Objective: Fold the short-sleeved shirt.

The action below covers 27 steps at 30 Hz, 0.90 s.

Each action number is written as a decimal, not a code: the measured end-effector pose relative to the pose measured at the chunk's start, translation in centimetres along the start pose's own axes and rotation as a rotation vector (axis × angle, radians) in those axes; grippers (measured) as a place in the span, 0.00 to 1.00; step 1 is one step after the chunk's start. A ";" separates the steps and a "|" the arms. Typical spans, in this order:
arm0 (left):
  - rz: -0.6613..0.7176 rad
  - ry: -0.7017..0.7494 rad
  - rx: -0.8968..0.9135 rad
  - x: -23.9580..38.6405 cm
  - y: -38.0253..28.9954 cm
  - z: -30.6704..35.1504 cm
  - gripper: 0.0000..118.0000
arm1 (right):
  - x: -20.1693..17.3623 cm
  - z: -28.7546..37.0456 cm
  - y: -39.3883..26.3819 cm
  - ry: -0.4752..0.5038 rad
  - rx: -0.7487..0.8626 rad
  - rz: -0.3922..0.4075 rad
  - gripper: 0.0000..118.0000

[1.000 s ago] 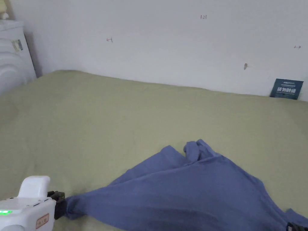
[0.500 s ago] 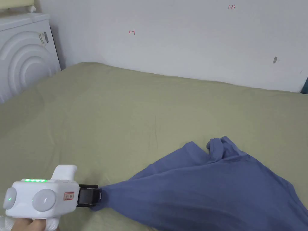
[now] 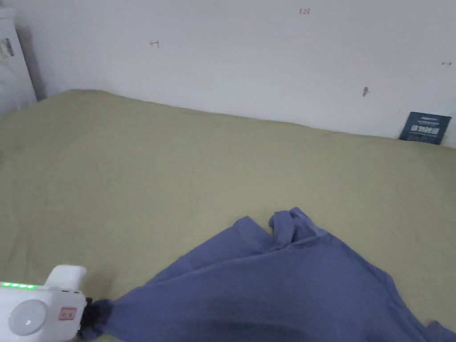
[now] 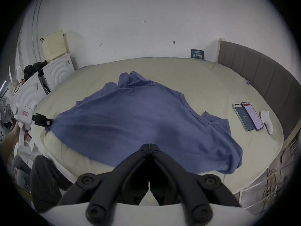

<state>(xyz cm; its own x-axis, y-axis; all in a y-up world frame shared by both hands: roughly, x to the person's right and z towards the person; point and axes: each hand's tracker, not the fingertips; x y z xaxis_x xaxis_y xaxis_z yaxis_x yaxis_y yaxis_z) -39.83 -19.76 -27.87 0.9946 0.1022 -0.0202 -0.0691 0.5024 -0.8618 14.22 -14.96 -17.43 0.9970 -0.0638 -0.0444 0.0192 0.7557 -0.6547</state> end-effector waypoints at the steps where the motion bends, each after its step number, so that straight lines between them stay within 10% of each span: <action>1: -0.023 0.005 -0.006 0.2 -0.2 0.0 0.02 | 0.3 -0.6 0.7 -0.006 -0.002 0.006 0.00; 17: 0.019 -0.015 0.016 0.4 -0.8 0.2 0.03 | 3.4 -26.3 19.4 0.010 -0.160 0.161 0.02; 18: 0.014 -0.016 0.014 0.3 -0.7 0.1 0.03 | 3.1 -27.7 19.9 0.006 -0.191 0.176 0.18; 20: 0.015 -0.018 0.014 0.3 -0.7 0.0 0.03 | 2.8 -30.6 20.5 0.002 -0.271 0.227 1.00; 22: 0.026 -0.022 0.014 0.2 -0.5 -0.1 0.03 | 2.1 -33.4 20.7 -0.027 -0.301 0.294 0.88; 27: 0.035 -0.032 0.011 0.1 -0.3 -0.6 0.03 | 1.7 -35.1 20.1 -0.065 -0.299 0.306 0.96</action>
<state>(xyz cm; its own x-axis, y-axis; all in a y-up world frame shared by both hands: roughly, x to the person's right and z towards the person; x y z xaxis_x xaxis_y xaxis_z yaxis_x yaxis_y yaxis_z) -39.64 -20.39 -27.89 0.9886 0.1469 -0.0340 -0.1048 0.5075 -0.8553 13.64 -22.73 -57.18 0.9560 0.1827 -0.2293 -0.2916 0.5104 -0.8090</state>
